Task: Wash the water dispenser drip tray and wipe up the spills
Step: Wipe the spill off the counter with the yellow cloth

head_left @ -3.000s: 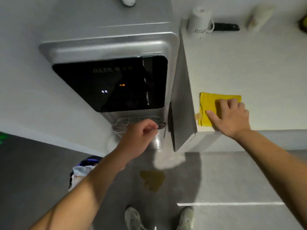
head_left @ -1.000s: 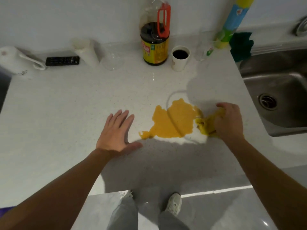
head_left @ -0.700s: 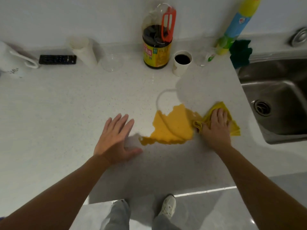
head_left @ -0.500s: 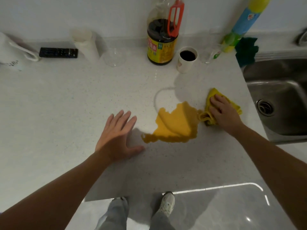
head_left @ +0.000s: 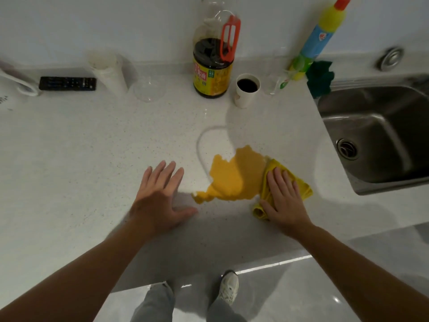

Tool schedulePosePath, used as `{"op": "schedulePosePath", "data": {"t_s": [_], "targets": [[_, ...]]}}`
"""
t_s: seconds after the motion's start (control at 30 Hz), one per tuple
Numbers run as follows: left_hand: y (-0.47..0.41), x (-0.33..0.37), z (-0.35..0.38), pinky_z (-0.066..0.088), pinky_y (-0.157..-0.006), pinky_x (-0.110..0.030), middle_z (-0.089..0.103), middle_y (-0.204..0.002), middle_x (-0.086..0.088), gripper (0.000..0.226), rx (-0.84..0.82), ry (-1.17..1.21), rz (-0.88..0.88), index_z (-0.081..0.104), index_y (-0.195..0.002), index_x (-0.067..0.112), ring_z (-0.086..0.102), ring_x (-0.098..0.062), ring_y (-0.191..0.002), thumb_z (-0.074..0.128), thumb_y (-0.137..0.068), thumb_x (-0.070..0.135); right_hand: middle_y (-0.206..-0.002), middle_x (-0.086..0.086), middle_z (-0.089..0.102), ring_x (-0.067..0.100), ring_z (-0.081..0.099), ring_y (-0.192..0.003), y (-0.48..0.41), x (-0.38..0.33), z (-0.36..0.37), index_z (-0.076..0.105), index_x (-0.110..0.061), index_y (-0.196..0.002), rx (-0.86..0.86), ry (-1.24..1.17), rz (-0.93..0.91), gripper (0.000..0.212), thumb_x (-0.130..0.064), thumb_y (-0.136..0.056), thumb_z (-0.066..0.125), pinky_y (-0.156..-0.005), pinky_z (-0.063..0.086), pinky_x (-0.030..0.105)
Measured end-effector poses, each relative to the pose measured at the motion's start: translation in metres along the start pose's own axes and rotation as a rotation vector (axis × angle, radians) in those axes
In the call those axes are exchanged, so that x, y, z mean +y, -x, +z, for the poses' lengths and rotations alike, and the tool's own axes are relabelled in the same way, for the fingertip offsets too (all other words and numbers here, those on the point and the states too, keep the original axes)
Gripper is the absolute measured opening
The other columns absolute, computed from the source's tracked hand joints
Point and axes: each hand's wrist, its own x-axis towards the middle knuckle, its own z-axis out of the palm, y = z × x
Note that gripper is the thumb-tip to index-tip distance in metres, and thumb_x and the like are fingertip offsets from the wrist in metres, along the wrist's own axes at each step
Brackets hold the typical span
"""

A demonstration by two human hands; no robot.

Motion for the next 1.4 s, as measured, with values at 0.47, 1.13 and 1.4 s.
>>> {"op": "schedulePosePath", "data": {"t_s": [0.47, 1.13, 1.4], "targets": [[-0.001, -0.003, 0.007, 0.014, -0.128, -0.058, 0.033, -0.167, -0.015, 0.112, 0.024, -0.024, -0.004, 0.035, -0.16, 0.015, 0.022, -0.035, -0.157, 0.041, -0.08, 0.093, -0.102, 0.006, 0.052, 0.034, 0.053, -0.103, -0.101, -0.022, -0.047, 0.056, -0.019, -0.11, 0.228, -0.12, 0.148, 0.023, -0.036, -0.101, 0.045, -0.077, 0.04, 0.039], [-0.004, -0.003, 0.002, 0.021, -0.125, -0.063, 0.038, -0.164, -0.018, 0.092, -0.017, -0.05, 0.009, 0.041, -0.157, 0.013, 0.029, -0.039, -0.154, 0.035, -0.093, 0.079, -0.091, 0.008, 0.054, 0.031, 0.048, -0.079, -0.043, -0.025, 0.006, 0.052, -0.017, -0.099, 0.323, 0.131, -0.226, 0.024, -0.038, -0.1, 0.042, -0.068, 0.032, 0.042], [-0.001, -0.006, 0.005, 0.021, -0.125, -0.063, 0.04, -0.162, -0.021, 0.063, 0.042, -0.009, 0.051, 0.044, -0.155, 0.008, 0.03, -0.042, -0.153, 0.036, -0.102, 0.04, -0.089, 0.015, 0.06, 0.035, 0.057, -0.082, -0.068, -0.112, 0.022, 0.052, -0.012, -0.094, 0.486, 0.098, 0.385, 0.015, -0.027, -0.095, 0.051, -0.071, 0.042, 0.044]]}}
